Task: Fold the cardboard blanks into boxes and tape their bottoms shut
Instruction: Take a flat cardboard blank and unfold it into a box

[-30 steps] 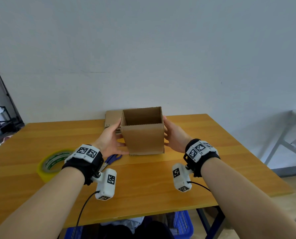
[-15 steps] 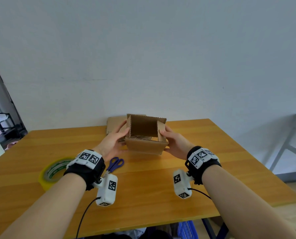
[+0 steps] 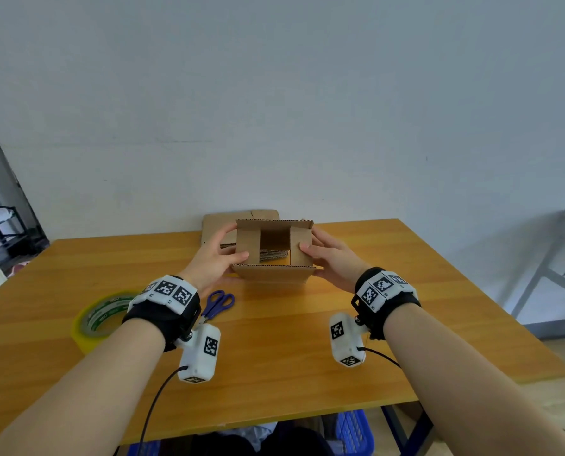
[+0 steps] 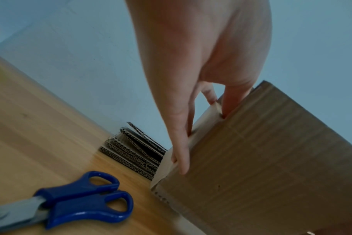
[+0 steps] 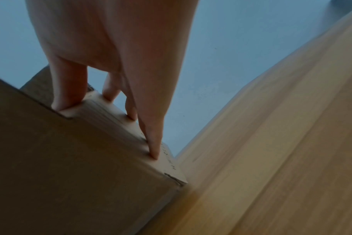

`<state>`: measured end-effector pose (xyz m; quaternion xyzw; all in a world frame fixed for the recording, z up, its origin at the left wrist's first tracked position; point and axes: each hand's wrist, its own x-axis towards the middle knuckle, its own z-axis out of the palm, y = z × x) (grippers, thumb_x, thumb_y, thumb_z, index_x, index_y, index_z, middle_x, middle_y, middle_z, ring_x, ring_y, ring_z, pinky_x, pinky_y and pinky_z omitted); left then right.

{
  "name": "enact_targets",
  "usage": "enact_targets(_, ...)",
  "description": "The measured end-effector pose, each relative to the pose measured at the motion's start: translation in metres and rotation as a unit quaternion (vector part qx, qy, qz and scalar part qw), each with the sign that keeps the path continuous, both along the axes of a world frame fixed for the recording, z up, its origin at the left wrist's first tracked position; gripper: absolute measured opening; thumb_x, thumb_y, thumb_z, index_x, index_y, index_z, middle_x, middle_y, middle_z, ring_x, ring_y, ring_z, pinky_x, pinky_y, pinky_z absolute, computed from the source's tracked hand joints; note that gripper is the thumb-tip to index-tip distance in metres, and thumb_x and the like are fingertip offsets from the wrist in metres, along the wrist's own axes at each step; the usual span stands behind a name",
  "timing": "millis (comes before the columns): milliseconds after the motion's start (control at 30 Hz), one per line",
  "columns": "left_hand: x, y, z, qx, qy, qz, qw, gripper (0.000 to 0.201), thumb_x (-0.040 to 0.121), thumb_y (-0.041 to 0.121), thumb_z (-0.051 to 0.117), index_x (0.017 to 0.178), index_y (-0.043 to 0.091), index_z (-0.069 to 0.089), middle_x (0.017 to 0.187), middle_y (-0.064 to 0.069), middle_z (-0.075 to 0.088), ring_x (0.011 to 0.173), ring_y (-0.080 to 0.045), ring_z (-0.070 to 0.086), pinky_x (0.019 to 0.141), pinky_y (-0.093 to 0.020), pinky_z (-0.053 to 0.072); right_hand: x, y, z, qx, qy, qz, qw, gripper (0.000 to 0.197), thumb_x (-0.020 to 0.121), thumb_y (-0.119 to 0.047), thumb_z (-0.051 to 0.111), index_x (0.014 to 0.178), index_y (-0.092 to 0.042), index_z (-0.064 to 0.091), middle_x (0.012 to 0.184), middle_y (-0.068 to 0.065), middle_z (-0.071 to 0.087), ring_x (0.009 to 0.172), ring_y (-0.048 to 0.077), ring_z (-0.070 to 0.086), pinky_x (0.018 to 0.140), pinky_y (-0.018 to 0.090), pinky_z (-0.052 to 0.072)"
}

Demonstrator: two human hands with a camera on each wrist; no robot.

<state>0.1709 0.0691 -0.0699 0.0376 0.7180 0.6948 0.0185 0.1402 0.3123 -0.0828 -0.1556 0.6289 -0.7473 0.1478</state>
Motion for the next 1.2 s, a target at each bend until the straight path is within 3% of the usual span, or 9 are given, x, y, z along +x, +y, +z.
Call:
enact_targets(200, -0.003, 0.004, -0.002, 0.033, -0.02, -0.017, 0.999, 0.06, 0.091, 0.002, 0.054, 0.129, 0.046, 0.041, 0.143, -0.009, 0.038, 0.127, -0.036, 0.045, 0.075, -0.052, 0.057, 0.002, 0.006, 0.002, -0.018, 0.016, -0.009, 1.0, 0.06, 0.094, -0.003, 0.052, 0.14, -0.039, 0.041, 0.133, 0.005, 0.057, 0.112, 0.03, 0.058, 0.085, 0.049, 0.049)
enact_targets(300, 0.0, 0.006, 0.001, 0.044, -0.025, 0.0, 0.999, 0.059, 0.093, 0.001, 0.05, 0.135, 0.042, 0.038, 0.13, 0.001, 0.041, 0.128, -0.026, 0.04, 0.075, -0.051, 0.058, 0.001, 0.009, 0.001, -0.041, 0.016, -0.009, 0.999, 0.057, 0.095, 0.0, 0.047, 0.138, -0.038, 0.044, 0.134, 0.007, 0.056, 0.099, 0.024, 0.06, 0.087, 0.05, 0.047)
enact_targets(367, 0.002, 0.007, 0.003, 0.05, -0.033, -0.002, 0.998, 0.057, 0.094, 0.002, 0.05, 0.13, 0.044, 0.038, 0.128, -0.002, 0.038, 0.127, -0.027, 0.042, 0.074, -0.049, 0.058, 0.001, 0.01, 0.0, -0.046, 0.014, -0.007, 0.999, 0.054, 0.095, 0.0, 0.046, 0.135, -0.036, 0.047, 0.133, 0.006, 0.055, 0.091, 0.021, 0.061, 0.086, 0.05, 0.047)
enact_targets(500, 0.007, 0.007, 0.007, 0.061, -0.028, 0.004, 0.998, 0.05, 0.095, -0.002, 0.046, 0.128, 0.035, 0.043, 0.113, -0.002, 0.05, 0.107, -0.026, 0.057, 0.069, -0.047, 0.059, 0.0, 0.01, 0.001, -0.071, 0.002, 0.002, 0.997, 0.048, 0.093, 0.004, 0.048, 0.126, -0.03, 0.056, 0.131, 0.005, 0.057, 0.093, 0.023, 0.061, 0.084, 0.049, 0.049)
enact_targets(567, 0.008, 0.005, 0.009, 0.064, -0.023, -0.009, 0.998, 0.042, 0.096, -0.002, 0.043, 0.125, 0.028, 0.051, 0.118, -0.013, 0.053, 0.101, -0.034, 0.061, 0.067, -0.049, 0.059, 0.001, 0.01, 0.002, -0.08, 0.008, 0.006, 0.997, 0.047, 0.091, 0.007, 0.048, 0.123, -0.026, 0.058, 0.125, 0.005, 0.059, 0.094, 0.024, 0.062, 0.082, 0.048, 0.05)
enact_targets(833, 0.006, 0.001, 0.008, 0.077, -0.021, -0.028, 0.996, 0.029, 0.1, 0.017, 0.038, 0.12, 0.022, 0.058, 0.134, -0.012, 0.046, 0.112, -0.042, 0.055, 0.072, -0.052, 0.057, 0.005, 0.004, 0.003, -0.074, -0.01, -0.021, 0.997, 0.039, 0.091, 0.012, 0.036, 0.103, -0.014, 0.064, 0.119, 0.005, 0.059, 0.09, 0.024, 0.059, 0.068, 0.036, 0.052)
enact_targets(1000, 0.01, 0.004, 0.013, 0.057, -0.025, -0.044, 0.997, 0.048, 0.076, 0.042, 0.064, 0.121, 0.029, 0.056, 0.138, -0.005, 0.037, 0.122, -0.035, 0.046, 0.076, -0.05, 0.056, 0.007, 0.001, 0.009, -0.059, -0.01, -0.022, 0.998, 0.028, 0.096, -0.005, 0.041, 0.109, -0.016, 0.063, 0.119, 0.004, 0.058, 0.097, 0.028, 0.054, 0.072, 0.034, 0.05)
enact_targets(1067, 0.009, 0.005, 0.012, 0.06, -0.03, -0.046, 0.997, 0.064, 0.067, 0.037, 0.071, 0.127, 0.028, 0.051, 0.131, -0.002, 0.037, 0.123, -0.029, 0.041, 0.076, -0.048, 0.057, 0.007, 0.001, 0.009, -0.052, -0.012, -0.015, 0.998, 0.025, 0.096, -0.019, 0.046, 0.115, -0.016, 0.062, 0.126, 0.005, 0.055, 0.104, 0.031, 0.052, 0.076, 0.035, 0.049)
enact_targets(1200, 0.011, -0.001, 0.006, 0.077, -0.045, -0.081, 0.993, 0.077, 0.063, 0.013, 0.076, 0.131, 0.032, 0.046, 0.124, -0.008, 0.047, 0.115, -0.03, 0.055, 0.081, -0.045, 0.057, 0.009, 0.001, 0.009, -0.013, 0.001, -0.007, 1.0, 0.045, 0.083, -0.042, 0.065, 0.123, -0.023, 0.057, 0.132, 0.004, 0.053, 0.113, 0.031, 0.051, 0.092, 0.041, 0.047)
